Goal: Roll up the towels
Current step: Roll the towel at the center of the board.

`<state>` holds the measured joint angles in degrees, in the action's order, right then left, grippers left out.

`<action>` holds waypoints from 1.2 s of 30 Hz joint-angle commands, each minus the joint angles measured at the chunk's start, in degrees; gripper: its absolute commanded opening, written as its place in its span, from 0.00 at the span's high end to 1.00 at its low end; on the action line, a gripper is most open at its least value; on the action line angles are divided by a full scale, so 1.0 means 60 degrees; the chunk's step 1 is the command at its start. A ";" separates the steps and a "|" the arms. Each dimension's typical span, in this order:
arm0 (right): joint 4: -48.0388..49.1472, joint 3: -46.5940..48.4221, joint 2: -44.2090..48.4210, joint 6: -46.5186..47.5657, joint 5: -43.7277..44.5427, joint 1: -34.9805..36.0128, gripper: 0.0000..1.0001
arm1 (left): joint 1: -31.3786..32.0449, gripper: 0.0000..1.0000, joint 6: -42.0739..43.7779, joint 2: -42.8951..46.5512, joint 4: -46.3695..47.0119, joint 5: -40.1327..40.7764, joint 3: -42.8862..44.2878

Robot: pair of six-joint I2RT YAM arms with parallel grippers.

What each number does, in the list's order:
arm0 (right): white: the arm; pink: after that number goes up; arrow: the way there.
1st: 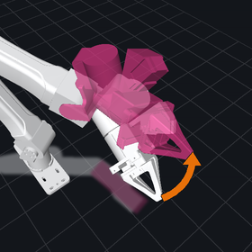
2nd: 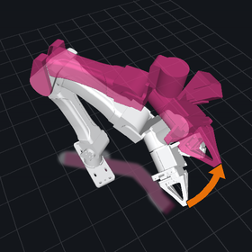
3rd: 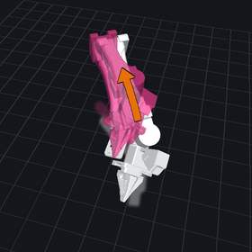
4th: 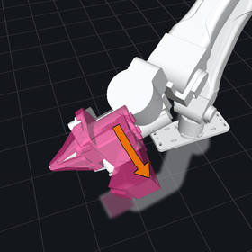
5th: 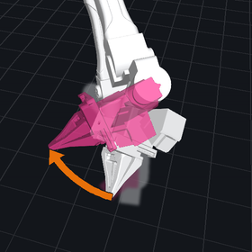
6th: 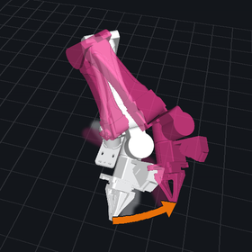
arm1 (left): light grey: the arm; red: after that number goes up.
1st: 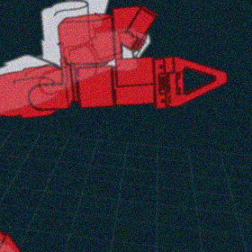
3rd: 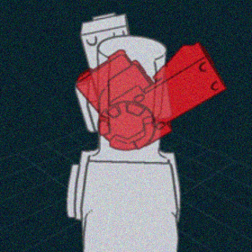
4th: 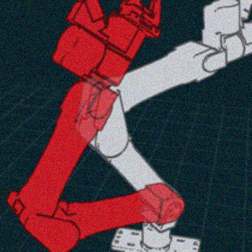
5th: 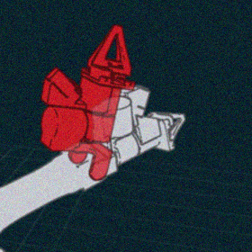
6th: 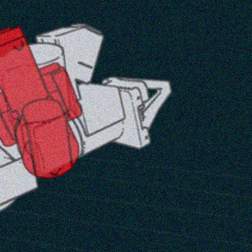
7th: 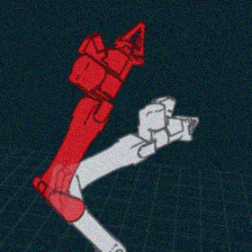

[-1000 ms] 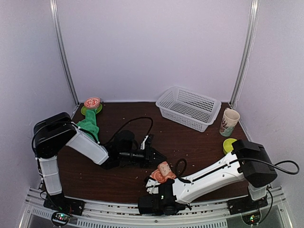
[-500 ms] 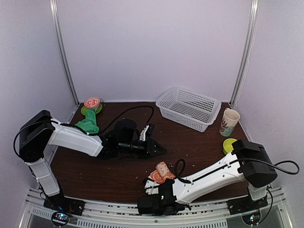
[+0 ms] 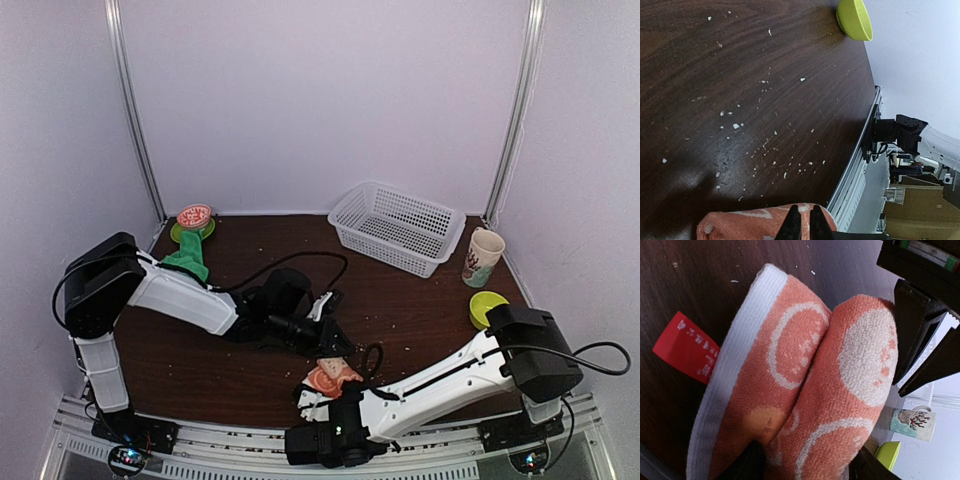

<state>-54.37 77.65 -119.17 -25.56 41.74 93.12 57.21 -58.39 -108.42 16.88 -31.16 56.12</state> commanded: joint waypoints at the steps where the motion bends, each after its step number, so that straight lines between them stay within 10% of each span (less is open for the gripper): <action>1: 0.0358 -0.0247 -0.0150 0.0088 -0.0320 0.0195 0.39 | -0.0043 0.93 -0.0010 -0.0143 0.0392 -0.0339 -0.0198; 22: 0.1425 -0.1245 0.3137 0.0601 -0.2734 -0.0052 0.14 | -0.0028 0.97 -0.0528 -0.0852 0.1755 -0.0012 -0.1208; 36: 0.6193 -0.5264 0.6303 -0.2026 -0.7291 -0.3386 0.19 | 0.0114 0.97 -0.0357 -0.0411 0.1727 0.0590 -0.1620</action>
<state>-28.97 51.96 -82.78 -31.70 8.60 75.88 57.39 -61.41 -111.92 28.42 -30.76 48.62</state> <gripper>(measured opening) 0.815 0.030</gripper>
